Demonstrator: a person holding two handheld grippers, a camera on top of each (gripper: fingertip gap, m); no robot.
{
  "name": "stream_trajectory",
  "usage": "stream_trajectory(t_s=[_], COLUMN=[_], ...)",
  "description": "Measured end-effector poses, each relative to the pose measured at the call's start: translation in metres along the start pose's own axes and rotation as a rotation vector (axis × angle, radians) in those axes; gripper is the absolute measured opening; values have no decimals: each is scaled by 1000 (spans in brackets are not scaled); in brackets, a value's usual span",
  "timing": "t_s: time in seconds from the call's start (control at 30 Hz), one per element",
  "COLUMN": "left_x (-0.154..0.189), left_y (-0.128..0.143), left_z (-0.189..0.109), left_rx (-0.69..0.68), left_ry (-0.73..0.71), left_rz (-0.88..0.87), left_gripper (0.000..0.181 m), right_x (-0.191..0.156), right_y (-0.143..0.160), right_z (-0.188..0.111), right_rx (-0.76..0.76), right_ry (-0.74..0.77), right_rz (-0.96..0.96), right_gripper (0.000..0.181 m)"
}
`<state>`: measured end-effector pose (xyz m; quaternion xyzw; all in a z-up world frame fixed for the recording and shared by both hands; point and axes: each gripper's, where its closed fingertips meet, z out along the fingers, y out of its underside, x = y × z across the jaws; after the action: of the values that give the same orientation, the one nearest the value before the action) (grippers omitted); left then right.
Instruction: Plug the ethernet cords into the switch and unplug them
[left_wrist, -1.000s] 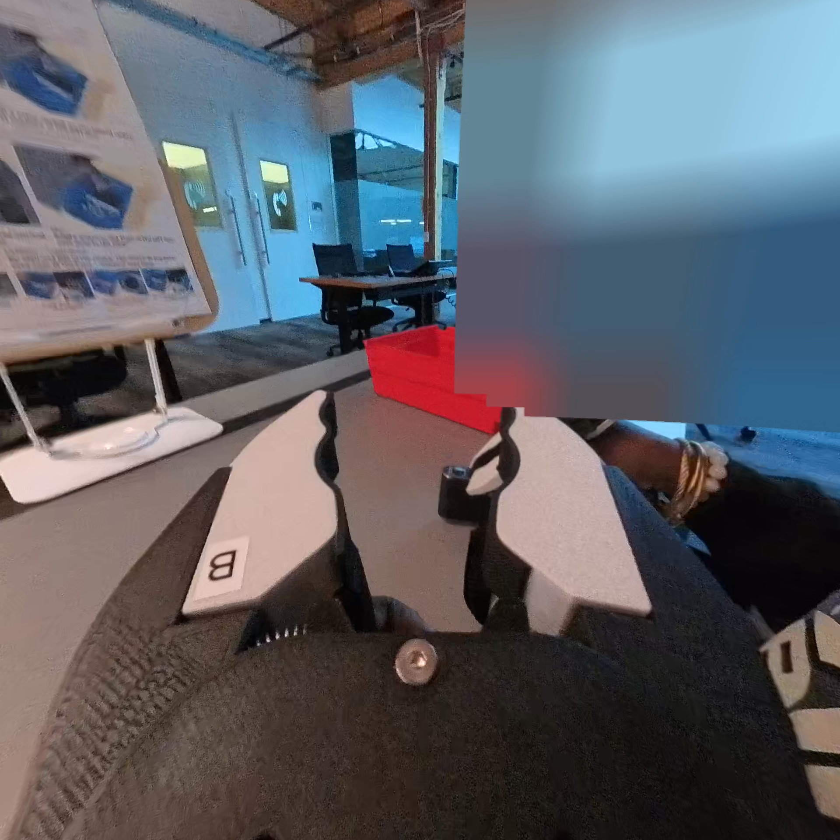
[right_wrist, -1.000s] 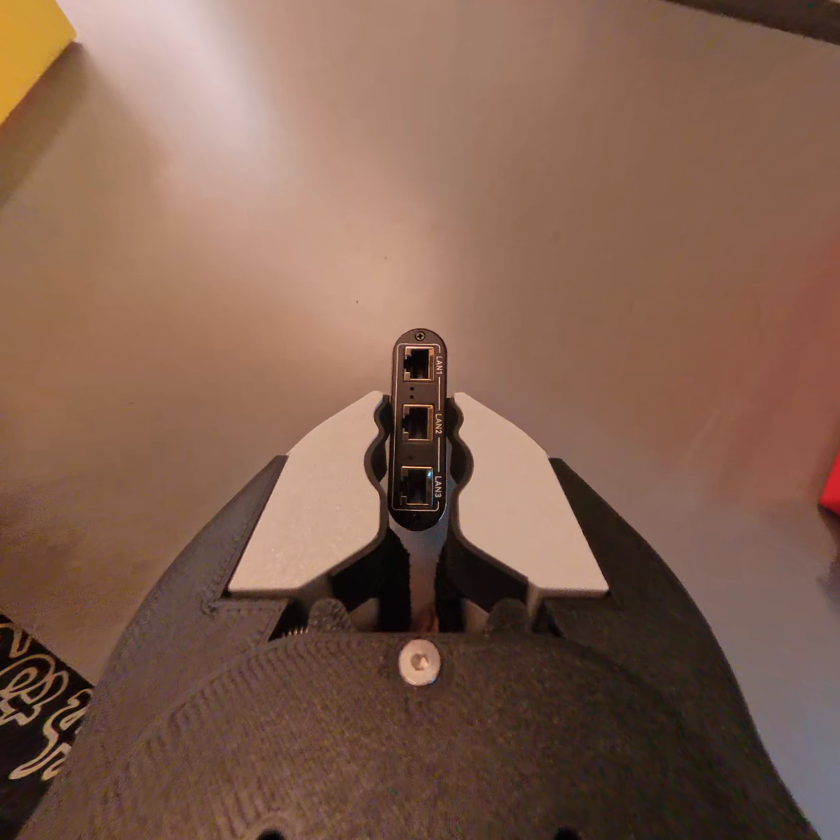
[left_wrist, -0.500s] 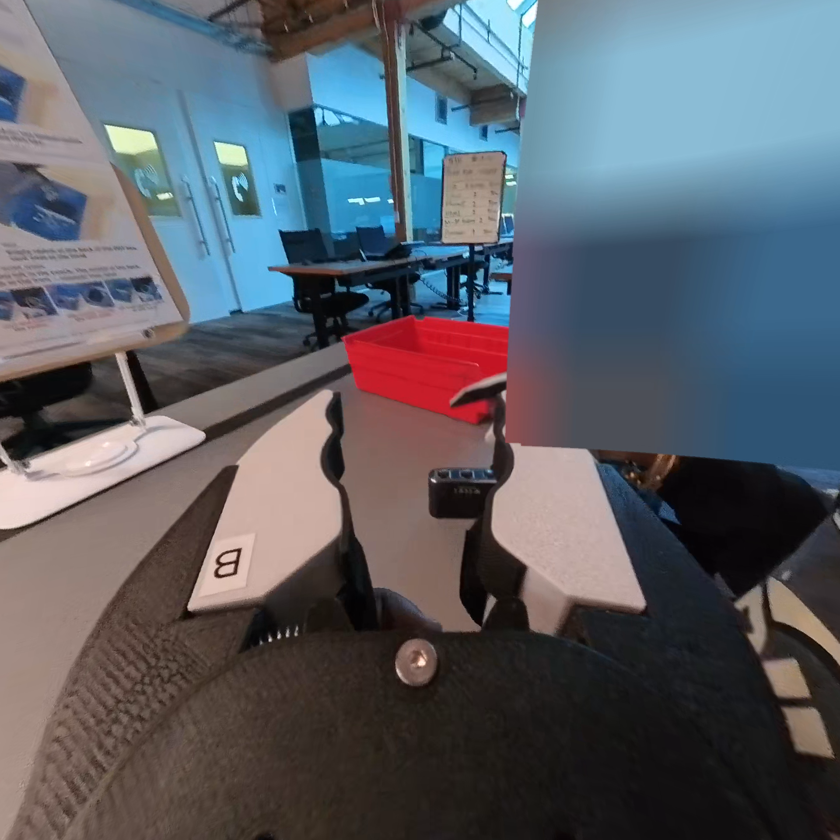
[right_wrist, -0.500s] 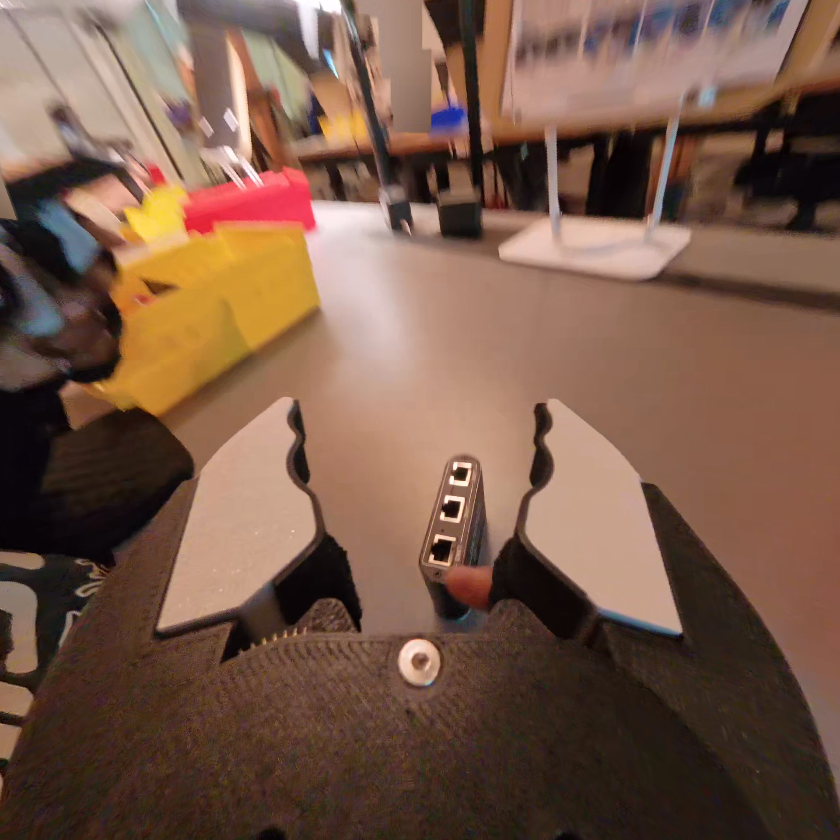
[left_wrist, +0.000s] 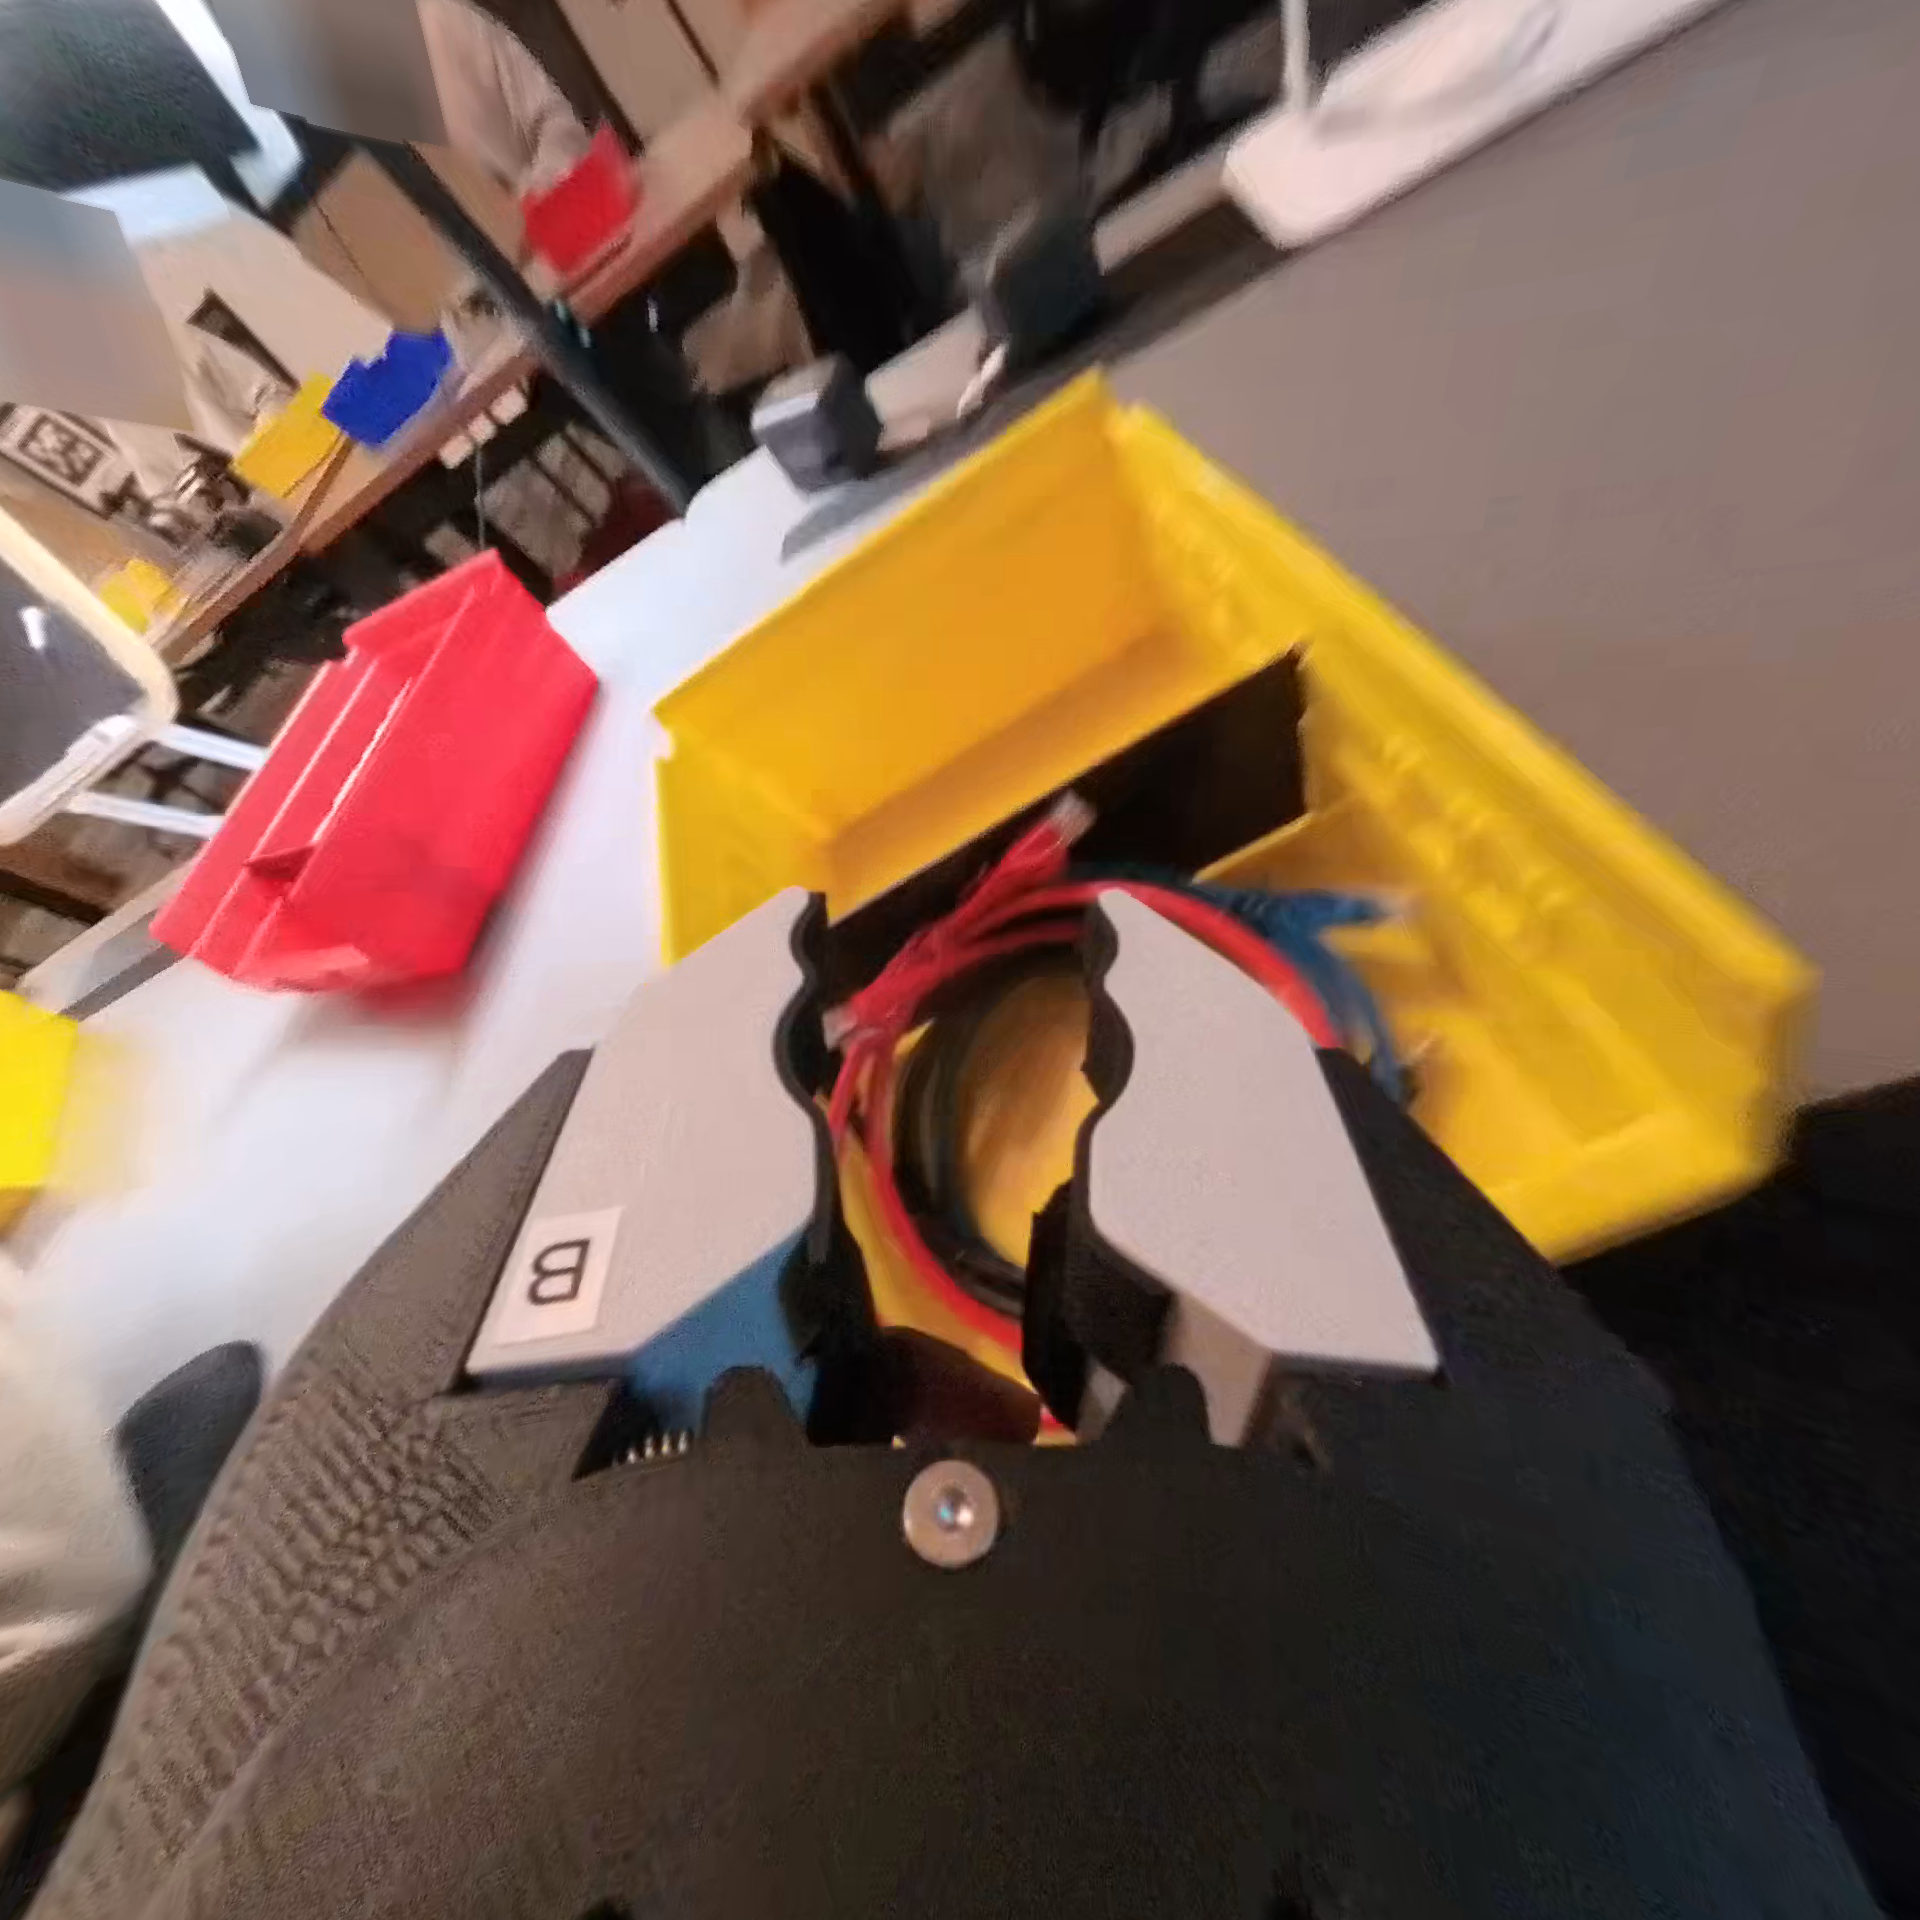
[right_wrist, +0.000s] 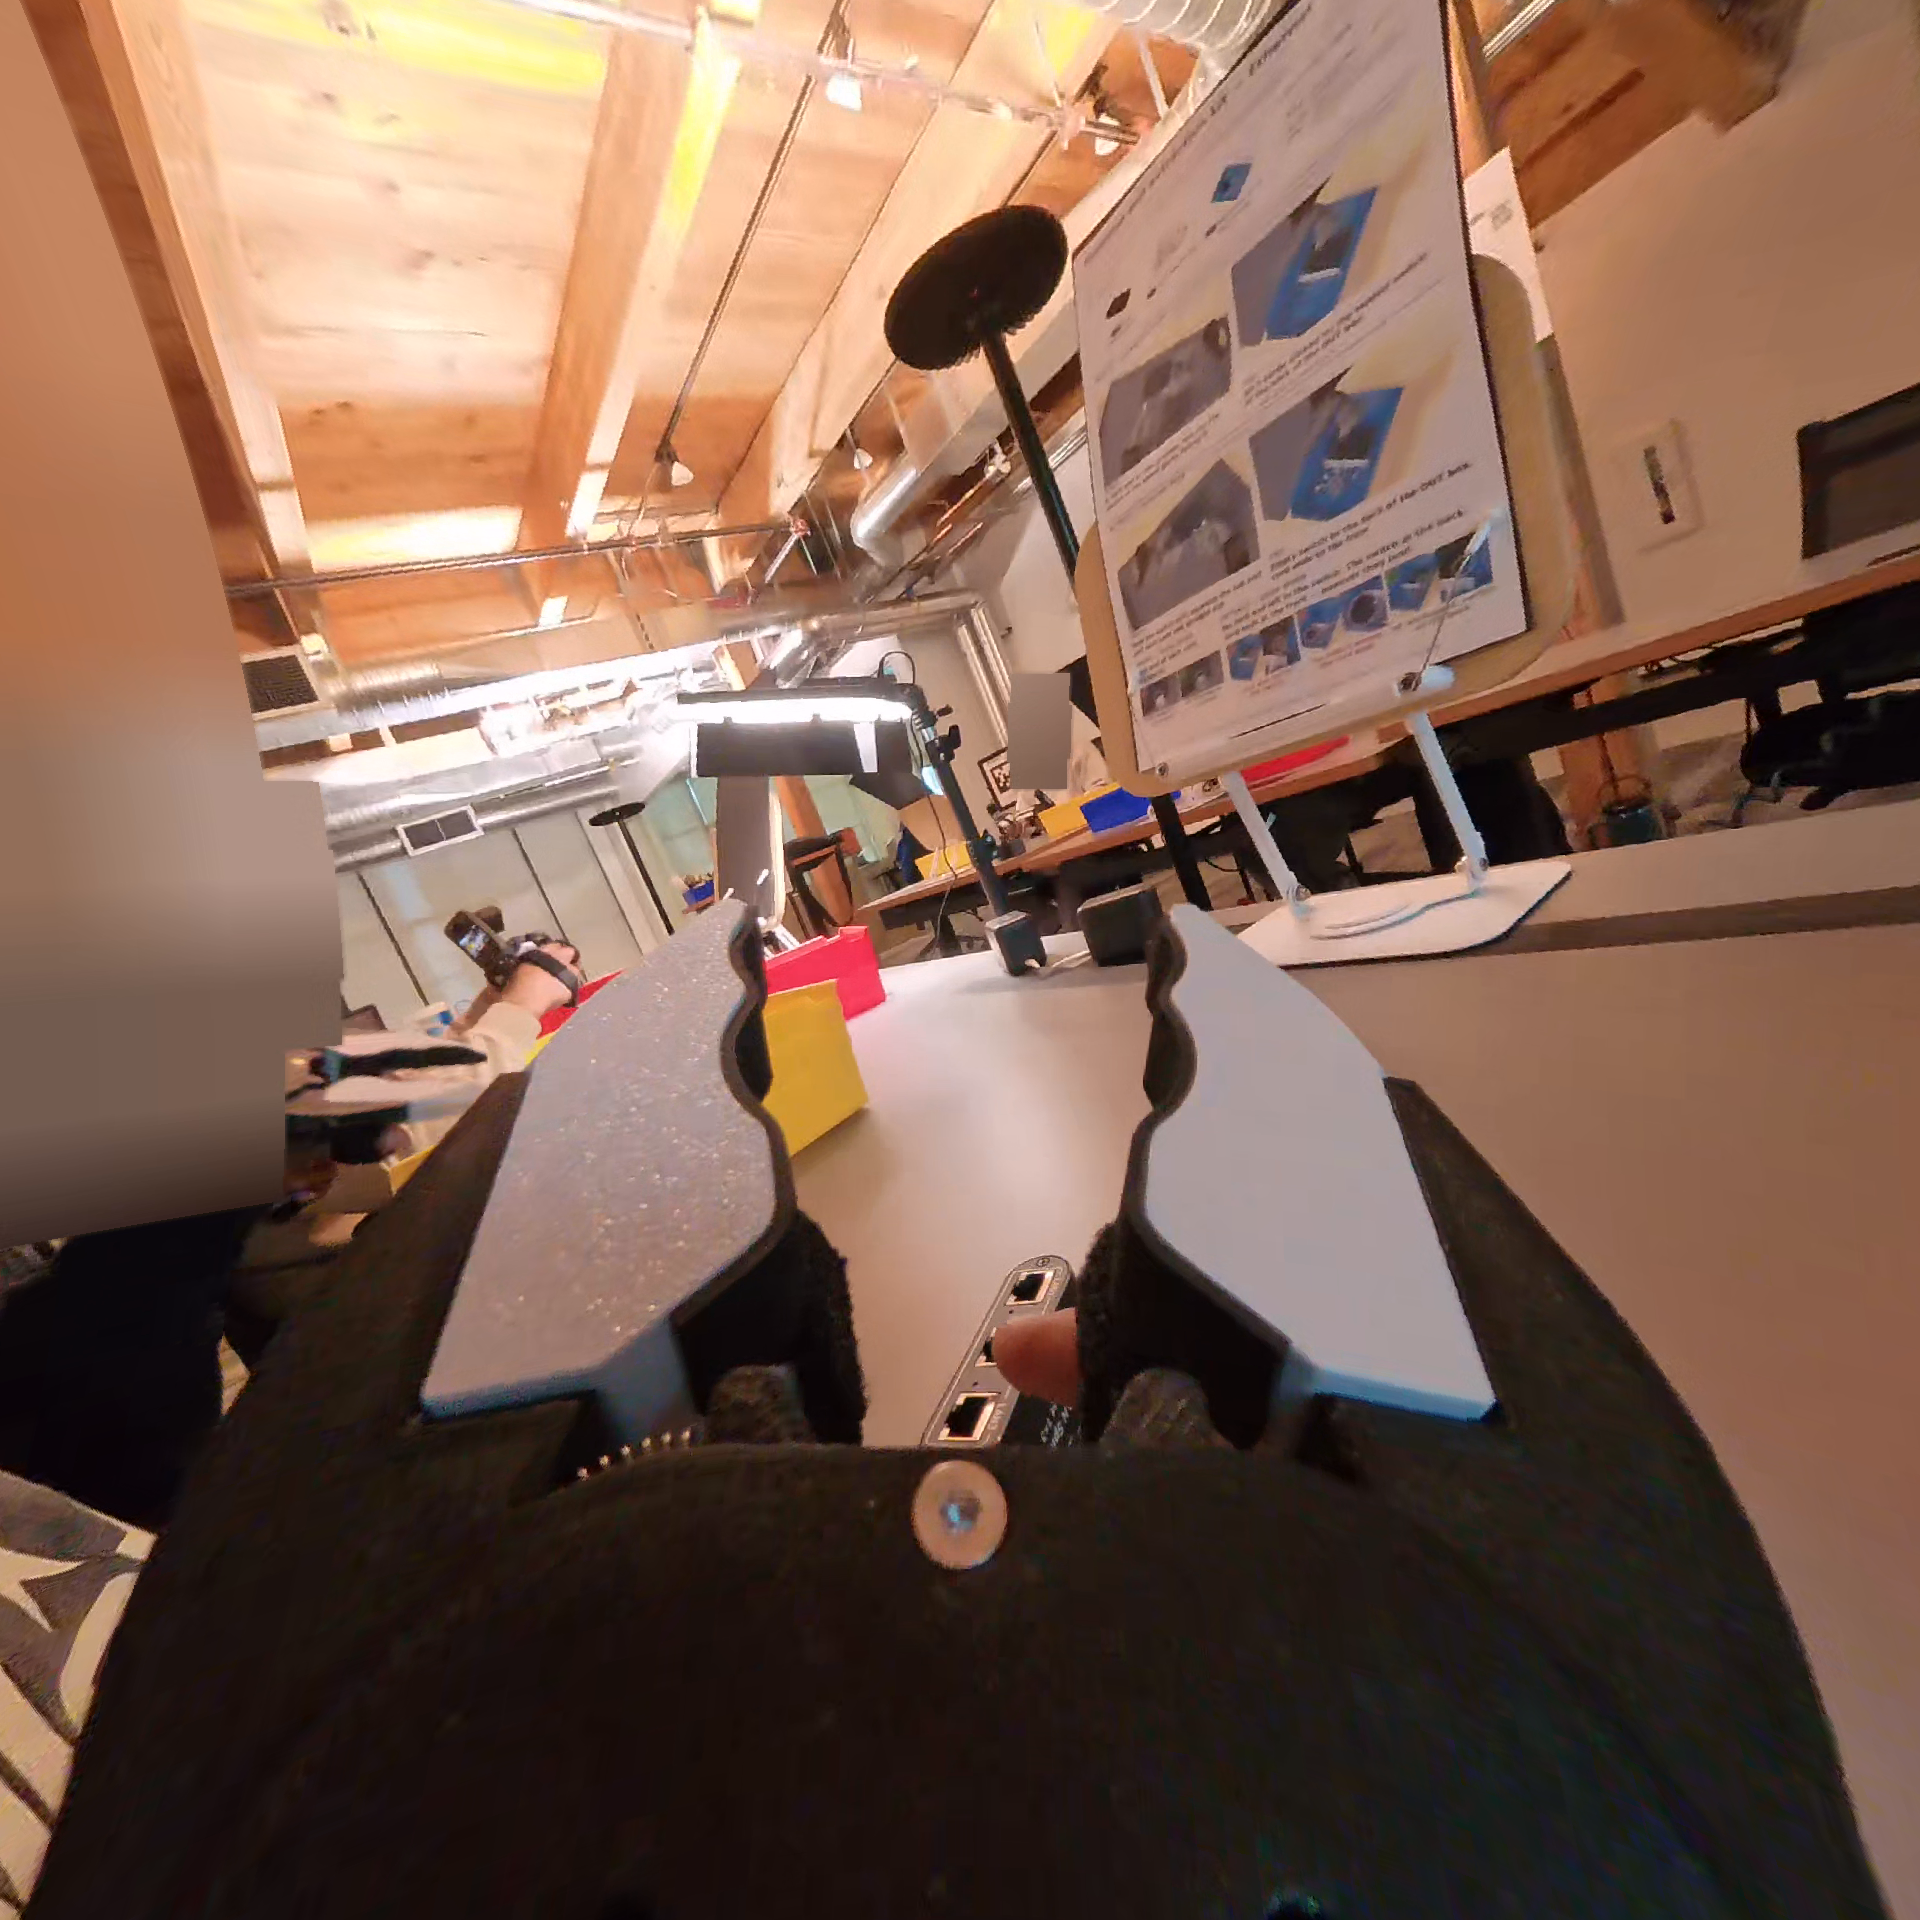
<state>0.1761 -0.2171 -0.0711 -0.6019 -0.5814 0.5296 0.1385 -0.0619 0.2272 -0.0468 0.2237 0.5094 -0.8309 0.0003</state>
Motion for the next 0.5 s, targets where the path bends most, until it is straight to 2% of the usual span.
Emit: stream_trajectory(t_s=[0.1,0.27,0.4,0.5], left_x=[-11,-18,-15,-21], left_y=[43,57,68,77], left_z=[22,54,74,79], left_rx=[-197,-293,-318,-376], left_ry=[-18,-38,13,-17], left_rz=[198,517,575,652], left_gripper=[41,37,32,31], right_x=[-2,-4,-3,-2], right_y=[6,13,12,11], right_z=[3,6,6,5], right_rx=[-30,-70,-64,-56], right_ry=[-11,-12,-8,-5], right_rz=[-5,-53,-55,-48], right_gripper=[70,70,68,67])
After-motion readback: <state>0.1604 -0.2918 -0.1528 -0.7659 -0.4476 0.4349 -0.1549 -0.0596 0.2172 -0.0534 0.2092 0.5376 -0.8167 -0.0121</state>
